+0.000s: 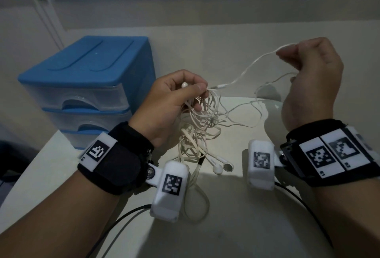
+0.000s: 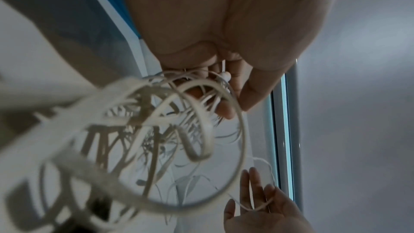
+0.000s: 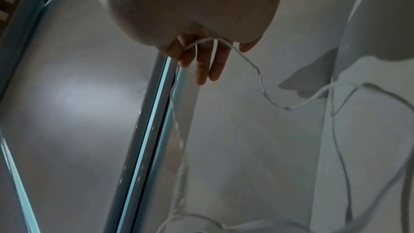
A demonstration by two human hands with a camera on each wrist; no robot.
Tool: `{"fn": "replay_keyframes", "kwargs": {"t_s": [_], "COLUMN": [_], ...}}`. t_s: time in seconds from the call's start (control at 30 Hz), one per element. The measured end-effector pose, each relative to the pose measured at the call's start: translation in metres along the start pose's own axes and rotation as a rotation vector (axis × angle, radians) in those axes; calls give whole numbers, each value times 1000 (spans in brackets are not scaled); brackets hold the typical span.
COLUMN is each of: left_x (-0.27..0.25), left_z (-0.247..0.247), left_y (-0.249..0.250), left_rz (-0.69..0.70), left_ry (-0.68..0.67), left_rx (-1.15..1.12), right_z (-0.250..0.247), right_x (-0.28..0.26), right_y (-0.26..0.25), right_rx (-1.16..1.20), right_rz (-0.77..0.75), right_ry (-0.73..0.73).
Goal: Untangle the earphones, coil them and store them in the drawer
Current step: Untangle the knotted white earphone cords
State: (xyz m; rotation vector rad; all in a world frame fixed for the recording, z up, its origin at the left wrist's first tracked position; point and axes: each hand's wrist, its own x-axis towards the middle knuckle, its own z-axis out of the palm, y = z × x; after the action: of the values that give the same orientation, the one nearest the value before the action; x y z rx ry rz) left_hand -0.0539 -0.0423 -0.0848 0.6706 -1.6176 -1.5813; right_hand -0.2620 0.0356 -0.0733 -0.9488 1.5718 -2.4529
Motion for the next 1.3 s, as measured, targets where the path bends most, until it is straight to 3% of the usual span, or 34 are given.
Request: {"fn": "replay_keyframes", "kwargs": {"t_s": [0.2,0.3,0.43,0.63,0.87,1.03,1.3], "left_x": [2,2,1,0,-1,-3,-6], "left_z": [0,1,1,1,2,5,9], "left_y": [1,2,4,6,5,5,8], "left_rz": [3,11,22,53,104,96,93], "left_ry": [55,64,61,49,-20,-48,-15], "left_rx": [-43,-75,-104,-134,-135,-178,-177], "right_z": [-4,-5,-2,4,4,7,6], "right_x": [1,1,-4,-16,-15,-24,-26], "right_y": [-7,-11,-8,-1,3,3,6], "right_rx": [340,548,271,-28,-224,-252,-184], "right_rz": [125,248,361,281,187,275,365], "right_ry": [128,109,-192,-682,-701,-936,-1024]}}
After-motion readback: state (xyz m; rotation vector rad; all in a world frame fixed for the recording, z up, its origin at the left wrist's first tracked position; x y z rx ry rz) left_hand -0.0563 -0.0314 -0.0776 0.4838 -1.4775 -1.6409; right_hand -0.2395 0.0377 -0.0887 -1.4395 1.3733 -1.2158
